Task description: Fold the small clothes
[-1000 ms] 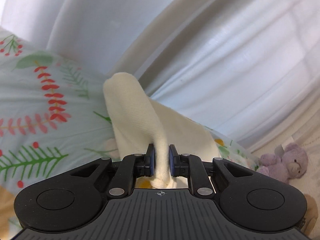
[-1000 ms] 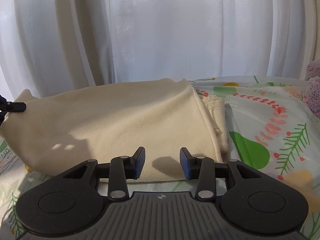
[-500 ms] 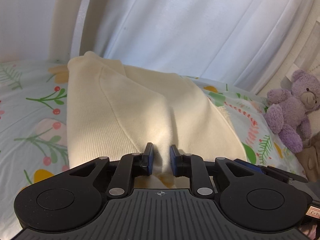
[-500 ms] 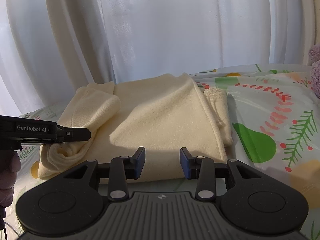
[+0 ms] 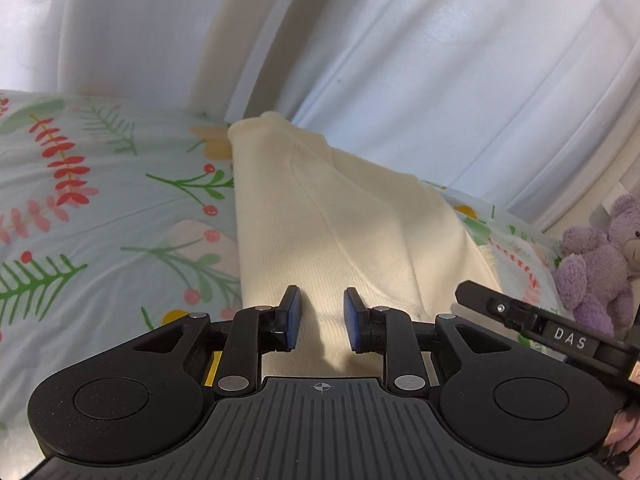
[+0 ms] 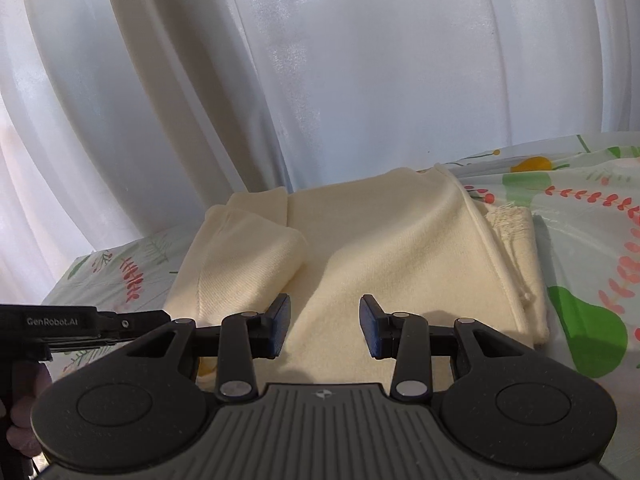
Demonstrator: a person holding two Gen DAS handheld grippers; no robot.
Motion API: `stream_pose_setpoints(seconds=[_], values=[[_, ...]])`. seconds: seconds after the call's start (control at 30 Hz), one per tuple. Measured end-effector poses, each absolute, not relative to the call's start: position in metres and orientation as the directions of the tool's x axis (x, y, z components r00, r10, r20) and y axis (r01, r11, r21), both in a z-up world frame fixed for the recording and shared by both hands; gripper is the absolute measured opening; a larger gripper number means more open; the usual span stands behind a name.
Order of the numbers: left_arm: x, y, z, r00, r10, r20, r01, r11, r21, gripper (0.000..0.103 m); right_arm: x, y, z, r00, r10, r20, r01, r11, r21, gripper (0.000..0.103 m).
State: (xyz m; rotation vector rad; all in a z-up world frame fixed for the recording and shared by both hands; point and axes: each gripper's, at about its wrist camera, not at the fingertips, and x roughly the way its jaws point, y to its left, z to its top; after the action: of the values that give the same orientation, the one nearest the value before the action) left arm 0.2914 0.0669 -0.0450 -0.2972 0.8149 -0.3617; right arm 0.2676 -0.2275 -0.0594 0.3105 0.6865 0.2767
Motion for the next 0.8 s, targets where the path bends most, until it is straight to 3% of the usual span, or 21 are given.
stream_pose_setpoints(seconds=[0.13, 0.23, 0.4, 0.5, 0.57, 0.8], values=[[0.286, 0.063, -0.05, 0.662, -0.414, -0.625, 0.226, 0.905, -0.36, 0.029, 0.295, -0.219, -0.068, 0.656, 0.481, -0.582, -0.176, 0.847, 0.501, 0.04], [0.283, 0.08, -0.042, 0.68, -0.413, -0.605, 0.167, 0.892, -0.421, 0.036, 0.313, -0.217, -0.078, 0.584, 0.566, -0.582, -0.158, 0.782, 0.602, 0.055], [0.286, 0.105, -0.035, 0.749, -0.296, -0.593, 0.052, 0.918, -0.392, 0.04, 0.335, -0.214, -0.091, 0.525, 0.656, -0.542, -0.116, 0.686, 0.718, 0.056], [0.3, 0.108, -0.046, 0.71, -0.28, -0.647, 0.019, 0.925, -0.38, 0.04, 0.346, -0.206, -0.092, 0.524, 0.657, -0.542, -0.117, 0.686, 0.718, 0.054], [0.305, 0.106, -0.054, 0.685, -0.297, -0.665, 0.014, 0.919, -0.395, 0.04, 0.352, -0.203, -0.093, 0.518, 0.655, -0.551, -0.115, 0.691, 0.713, 0.045], [0.305, 0.101, -0.058, 0.681, -0.302, -0.667, 0.028, 0.921, -0.389, 0.039, 0.363, -0.194, -0.093, 0.491, 0.671, -0.556, -0.14, 0.691, 0.71, 0.035]])
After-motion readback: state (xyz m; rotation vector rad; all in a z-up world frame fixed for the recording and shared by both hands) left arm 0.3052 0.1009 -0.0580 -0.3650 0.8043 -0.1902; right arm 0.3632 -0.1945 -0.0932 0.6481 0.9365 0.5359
